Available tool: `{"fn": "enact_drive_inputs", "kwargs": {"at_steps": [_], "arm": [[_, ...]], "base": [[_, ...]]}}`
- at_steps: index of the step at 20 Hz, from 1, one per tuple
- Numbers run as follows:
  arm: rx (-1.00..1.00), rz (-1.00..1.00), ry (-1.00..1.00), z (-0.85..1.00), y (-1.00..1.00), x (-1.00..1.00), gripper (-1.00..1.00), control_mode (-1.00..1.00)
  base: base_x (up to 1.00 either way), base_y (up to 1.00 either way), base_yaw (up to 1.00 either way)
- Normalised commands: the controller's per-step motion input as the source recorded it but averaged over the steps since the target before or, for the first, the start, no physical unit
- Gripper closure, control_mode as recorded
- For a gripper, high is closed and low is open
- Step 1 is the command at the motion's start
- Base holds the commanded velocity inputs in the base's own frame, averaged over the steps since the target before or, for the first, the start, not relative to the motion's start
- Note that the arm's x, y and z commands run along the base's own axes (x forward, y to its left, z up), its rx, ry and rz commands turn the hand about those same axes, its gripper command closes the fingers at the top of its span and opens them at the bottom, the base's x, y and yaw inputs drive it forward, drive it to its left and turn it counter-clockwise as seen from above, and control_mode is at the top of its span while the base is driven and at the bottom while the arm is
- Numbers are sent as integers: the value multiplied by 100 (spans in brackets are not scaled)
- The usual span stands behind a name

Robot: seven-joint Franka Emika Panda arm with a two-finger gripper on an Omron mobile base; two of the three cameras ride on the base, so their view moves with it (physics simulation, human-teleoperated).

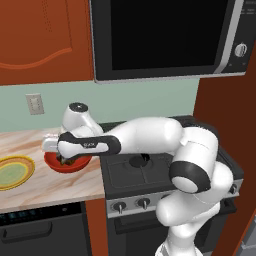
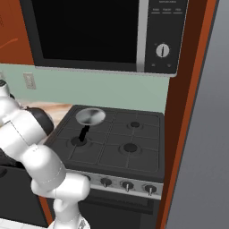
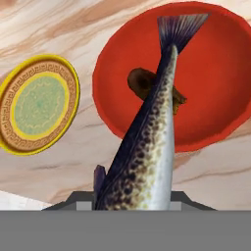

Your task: Place the fish on the plate and place the sweet potato on the same plate.

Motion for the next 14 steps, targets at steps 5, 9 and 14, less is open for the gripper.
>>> {"fn": "enact_drive_inputs", "kwargs": {"at_steps": [5, 9, 14], "arm": [[0, 3, -7, 0, 56, -1, 100, -100], [0, 0, -5, 0, 58, 4, 100, -100], [-3, 0, 0, 0, 53, 10, 100, -100]], "base": [[0, 0, 0], [0, 0, 0], [0, 0, 0]]}}
